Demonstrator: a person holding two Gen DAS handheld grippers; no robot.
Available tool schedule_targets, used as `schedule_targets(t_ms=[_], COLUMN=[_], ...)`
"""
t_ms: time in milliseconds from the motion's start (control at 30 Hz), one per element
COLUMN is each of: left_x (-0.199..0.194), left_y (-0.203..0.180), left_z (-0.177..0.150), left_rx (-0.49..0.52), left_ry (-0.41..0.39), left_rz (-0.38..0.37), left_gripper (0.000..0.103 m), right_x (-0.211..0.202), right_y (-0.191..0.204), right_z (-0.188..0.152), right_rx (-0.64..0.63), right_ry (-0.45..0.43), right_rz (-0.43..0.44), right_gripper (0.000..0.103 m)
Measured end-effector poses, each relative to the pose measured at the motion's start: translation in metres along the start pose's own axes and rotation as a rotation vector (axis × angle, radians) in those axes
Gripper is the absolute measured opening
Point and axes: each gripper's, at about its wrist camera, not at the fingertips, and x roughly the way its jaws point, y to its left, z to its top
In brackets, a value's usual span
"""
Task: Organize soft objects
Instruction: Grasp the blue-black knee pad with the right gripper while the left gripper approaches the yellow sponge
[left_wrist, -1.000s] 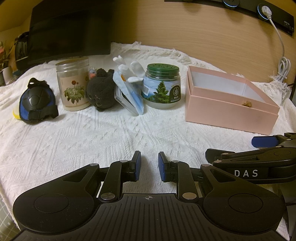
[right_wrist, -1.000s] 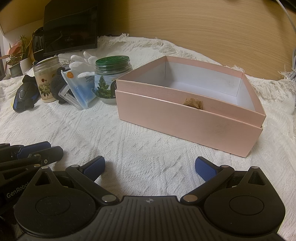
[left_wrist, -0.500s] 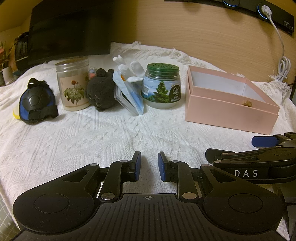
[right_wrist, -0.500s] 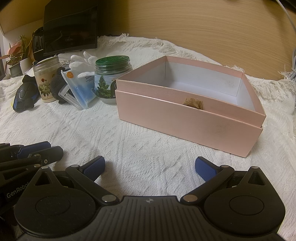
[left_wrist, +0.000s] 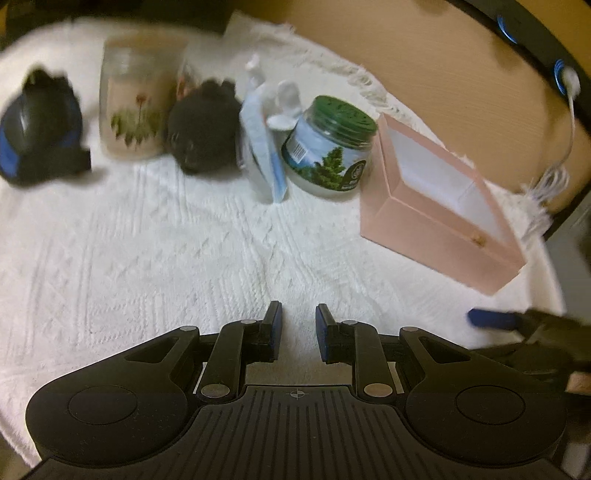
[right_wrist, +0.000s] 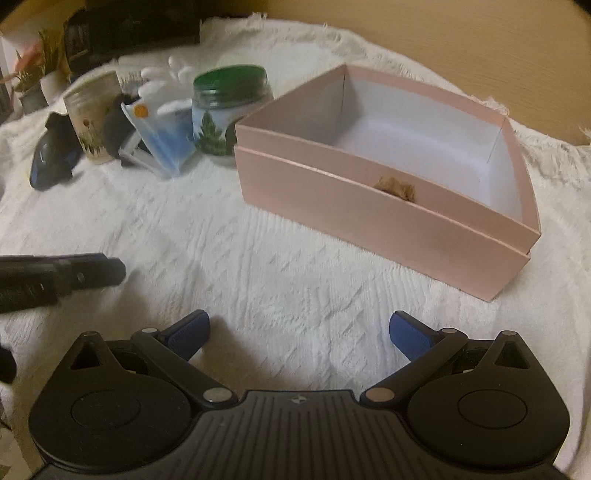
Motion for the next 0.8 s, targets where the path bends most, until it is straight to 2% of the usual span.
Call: schedule_targets(t_ms=[100,200,333,467,567,700,800], left_x=[0.000,-0.002,-0.021,-0.055,-0.082,-0.104,-0.121], left_y=[0.009,0.018,0.045,0.085,0.127,0.187,0.229], left_z=[0.010,0.023,0.052,0.085,0.108,0.130,0.140], left_rx=[0.054,0.109,0.108,0.077,0.032,-0.045,-0.095], left_ry=[0.064,0.104,0.059,-0.071,-0.168,-0.217,-0.245], left_rz=[-0.059,-0.092,-0.101,-0.029,0.041,0.136,0.172], left_gripper=[0.021,0.021,0.021,0.021,0.021,0.021,0.021], right_x=[-0.001,-0.003,0.000,-0.001,-0.013,-0.025,-0.025], right_y=[0.003,0.006,0.018,0.043,0.073,0.128,0.174], right_z=[0.004,0.002,0.008,0.032,0.062,0.108,0.130], right_rx=[0.024,0.070,0.050,0.022,-0.004,-0.075,-0.176], right_ry=[0.039,0.036,0.065,0.033,-0.054,-0.160,-0.187], right_rz=[-0.017,-0.051,-0.045,-0.069,-0.035,0.040,0.130], right_gripper=[0.103,0.103,0.103,0.099,0.099,0.099,0.099])
